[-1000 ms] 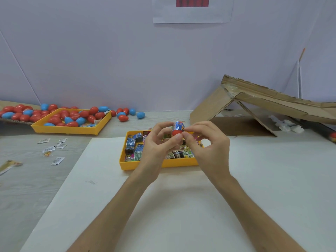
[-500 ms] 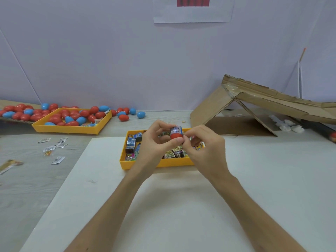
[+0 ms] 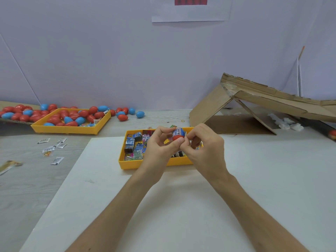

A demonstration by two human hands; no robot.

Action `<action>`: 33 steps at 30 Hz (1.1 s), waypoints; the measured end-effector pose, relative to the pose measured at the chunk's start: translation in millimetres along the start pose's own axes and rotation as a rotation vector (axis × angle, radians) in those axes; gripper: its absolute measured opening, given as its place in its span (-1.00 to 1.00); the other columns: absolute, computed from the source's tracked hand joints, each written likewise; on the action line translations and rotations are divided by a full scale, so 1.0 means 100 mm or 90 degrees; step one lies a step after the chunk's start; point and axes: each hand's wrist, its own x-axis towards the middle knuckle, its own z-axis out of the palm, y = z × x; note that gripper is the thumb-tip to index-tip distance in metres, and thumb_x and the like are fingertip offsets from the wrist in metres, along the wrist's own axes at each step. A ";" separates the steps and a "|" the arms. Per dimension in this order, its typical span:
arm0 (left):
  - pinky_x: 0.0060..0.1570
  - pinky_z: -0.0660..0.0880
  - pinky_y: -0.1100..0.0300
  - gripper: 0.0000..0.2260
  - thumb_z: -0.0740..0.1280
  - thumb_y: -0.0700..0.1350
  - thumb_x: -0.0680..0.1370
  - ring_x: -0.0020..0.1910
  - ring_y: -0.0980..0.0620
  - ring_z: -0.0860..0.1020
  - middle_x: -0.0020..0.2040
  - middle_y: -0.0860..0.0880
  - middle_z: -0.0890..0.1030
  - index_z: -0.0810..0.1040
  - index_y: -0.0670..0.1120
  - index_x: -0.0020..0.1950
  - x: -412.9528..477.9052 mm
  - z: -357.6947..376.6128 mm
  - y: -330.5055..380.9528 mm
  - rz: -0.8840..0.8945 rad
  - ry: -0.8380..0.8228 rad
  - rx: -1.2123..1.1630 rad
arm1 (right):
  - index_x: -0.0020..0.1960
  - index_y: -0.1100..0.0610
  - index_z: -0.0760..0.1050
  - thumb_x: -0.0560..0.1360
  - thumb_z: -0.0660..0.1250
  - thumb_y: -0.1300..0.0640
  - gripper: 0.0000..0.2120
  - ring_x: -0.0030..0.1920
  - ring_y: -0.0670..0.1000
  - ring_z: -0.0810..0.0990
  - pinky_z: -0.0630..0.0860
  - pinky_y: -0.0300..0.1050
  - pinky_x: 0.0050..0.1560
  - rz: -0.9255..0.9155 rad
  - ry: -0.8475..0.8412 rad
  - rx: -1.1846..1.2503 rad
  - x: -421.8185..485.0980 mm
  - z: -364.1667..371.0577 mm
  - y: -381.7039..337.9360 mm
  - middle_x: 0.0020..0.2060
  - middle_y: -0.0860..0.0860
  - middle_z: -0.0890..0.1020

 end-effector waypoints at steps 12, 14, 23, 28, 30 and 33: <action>0.00 0.64 0.09 -0.64 0.43 -0.40 0.50 -0.03 -0.08 0.66 0.08 -0.18 0.59 0.47 -0.18 0.24 0.01 -0.01 0.03 -0.010 -0.017 -0.049 | -0.22 0.20 0.49 0.43 0.44 0.36 -0.84 -0.35 -0.03 0.46 0.38 -0.28 -0.31 0.014 -0.031 0.018 0.00 -0.02 -0.02 -0.28 -0.01 0.50; 0.03 0.62 0.10 -0.57 0.40 -0.38 0.51 0.03 -0.10 0.67 0.09 -0.18 0.62 0.50 -0.12 0.35 0.02 -0.03 0.07 -0.013 -0.042 -0.064 | -0.17 0.19 0.54 0.47 0.43 0.33 -0.89 -0.32 -0.04 0.51 0.46 -0.24 -0.29 0.041 -0.029 0.062 0.01 0.00 -0.06 -0.24 -0.03 0.53; 0.18 0.59 0.04 -0.60 0.48 -0.12 0.46 0.18 -0.11 0.63 0.16 -0.14 0.65 0.60 -0.04 0.30 0.05 -0.13 0.15 -0.006 -0.079 -0.063 | 0.10 0.08 0.66 0.52 0.44 0.22 -0.84 -0.17 0.01 0.69 0.61 -0.16 -0.12 0.119 -0.036 0.214 0.05 -0.03 -0.11 -0.06 -0.11 0.68; 0.10 0.60 0.12 -0.64 0.47 -0.15 0.48 0.21 -0.11 0.64 0.18 -0.16 0.66 0.63 -0.01 0.28 0.05 -0.16 0.18 -0.003 -0.113 -0.054 | 0.00 0.04 0.69 0.49 0.50 0.20 -0.88 -0.17 0.00 0.73 0.64 -0.12 -0.12 0.197 -0.055 0.277 0.06 -0.07 -0.11 -0.14 -0.07 0.73; 0.11 0.61 0.08 -0.64 0.47 -0.14 0.48 0.20 -0.10 0.63 0.18 -0.15 0.66 0.64 0.01 0.27 0.06 -0.18 0.17 -0.007 -0.119 -0.037 | -0.02 0.08 0.70 0.49 0.51 0.21 -0.91 -0.20 0.01 0.73 0.64 -0.13 -0.14 0.207 -0.065 0.296 0.07 -0.09 -0.10 -0.17 -0.06 0.74; 0.16 0.58 0.03 -0.65 0.45 -0.16 0.48 0.17 -0.08 0.62 0.16 -0.12 0.65 0.66 0.04 0.26 0.08 -0.22 0.18 -0.011 -0.115 -0.001 | -0.03 0.15 0.70 0.50 0.49 0.24 -0.93 -0.25 0.02 0.73 0.63 -0.15 -0.17 0.191 -0.084 0.300 0.08 -0.10 -0.10 -0.20 -0.04 0.74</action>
